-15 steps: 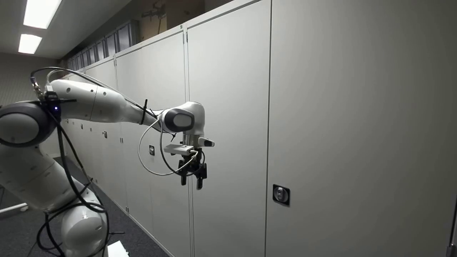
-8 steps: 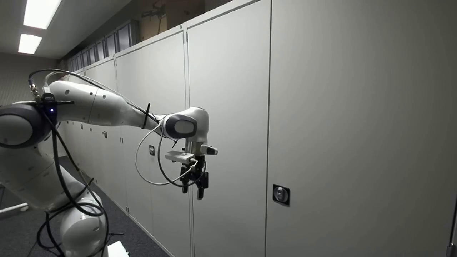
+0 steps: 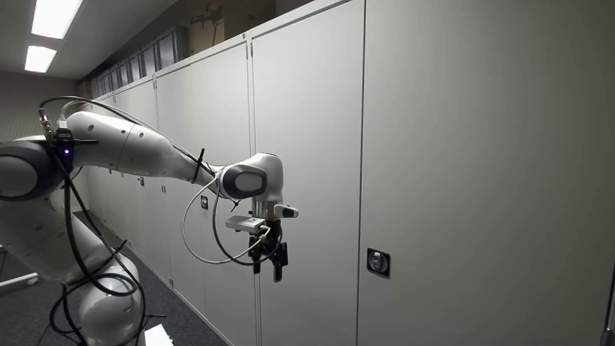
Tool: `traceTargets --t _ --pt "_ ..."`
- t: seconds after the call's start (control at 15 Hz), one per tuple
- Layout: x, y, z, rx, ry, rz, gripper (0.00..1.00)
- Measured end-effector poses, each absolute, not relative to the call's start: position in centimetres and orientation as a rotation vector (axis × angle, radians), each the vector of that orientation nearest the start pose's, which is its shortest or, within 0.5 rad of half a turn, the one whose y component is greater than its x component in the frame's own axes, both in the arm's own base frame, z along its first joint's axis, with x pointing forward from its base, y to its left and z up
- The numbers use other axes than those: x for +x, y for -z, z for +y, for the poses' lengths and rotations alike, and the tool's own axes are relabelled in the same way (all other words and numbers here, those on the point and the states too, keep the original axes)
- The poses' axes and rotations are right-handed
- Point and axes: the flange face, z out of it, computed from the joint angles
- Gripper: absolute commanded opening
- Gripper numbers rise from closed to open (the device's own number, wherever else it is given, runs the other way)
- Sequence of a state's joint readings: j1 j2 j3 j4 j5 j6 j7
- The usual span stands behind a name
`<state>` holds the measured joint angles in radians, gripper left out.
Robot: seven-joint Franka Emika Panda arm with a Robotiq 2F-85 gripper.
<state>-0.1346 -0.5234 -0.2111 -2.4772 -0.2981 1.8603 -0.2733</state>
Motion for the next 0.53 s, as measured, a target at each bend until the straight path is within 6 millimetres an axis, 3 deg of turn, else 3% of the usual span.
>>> traceTargets --t 0.53 --pt "35.2 -44.6 -16.9 -3.346 -0.063 -0.118 1.00"
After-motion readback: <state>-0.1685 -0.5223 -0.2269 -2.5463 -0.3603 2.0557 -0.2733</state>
